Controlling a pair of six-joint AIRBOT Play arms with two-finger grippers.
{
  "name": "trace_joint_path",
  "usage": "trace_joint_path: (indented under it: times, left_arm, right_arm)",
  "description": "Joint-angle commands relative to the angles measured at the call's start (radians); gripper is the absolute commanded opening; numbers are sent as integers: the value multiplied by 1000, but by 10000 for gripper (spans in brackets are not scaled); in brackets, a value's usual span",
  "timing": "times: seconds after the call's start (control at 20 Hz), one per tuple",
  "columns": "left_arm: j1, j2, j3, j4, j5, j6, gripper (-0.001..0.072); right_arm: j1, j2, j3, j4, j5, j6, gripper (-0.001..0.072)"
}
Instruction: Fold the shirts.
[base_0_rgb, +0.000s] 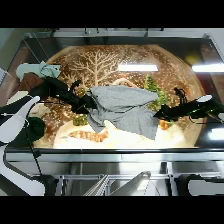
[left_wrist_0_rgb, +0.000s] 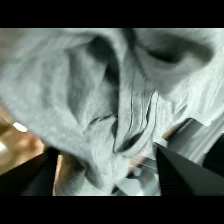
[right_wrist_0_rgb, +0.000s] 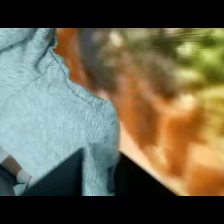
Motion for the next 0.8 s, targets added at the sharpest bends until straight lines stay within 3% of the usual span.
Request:
trace_joint_path:
  times: [0.0,0.05,0.3,0.5,0.65,0.75]
  left_arm:
    - [-41,-2,43,10,-14,2,217]
    - [-40,-2,52,9,0,4,17]
    - [0,75,150,-100,173,37,18]
    - [67,299,344,-216,288,35,18]
    - [123,499,528,-229,256,15,18]
    - [159,624,618,-225,212,15,19]
  right_arm:
    - [77,-6,-5,4,-43,-3,85]
    - [76,-5,-5,11,-36,-4,16]
    - [37,157,42,27,97,-53,15]
    - [-95,530,212,270,156,-145,15]
    - [-250,834,363,488,-58,-269,15]
    - [-326,1006,411,493,-272,-275,15]
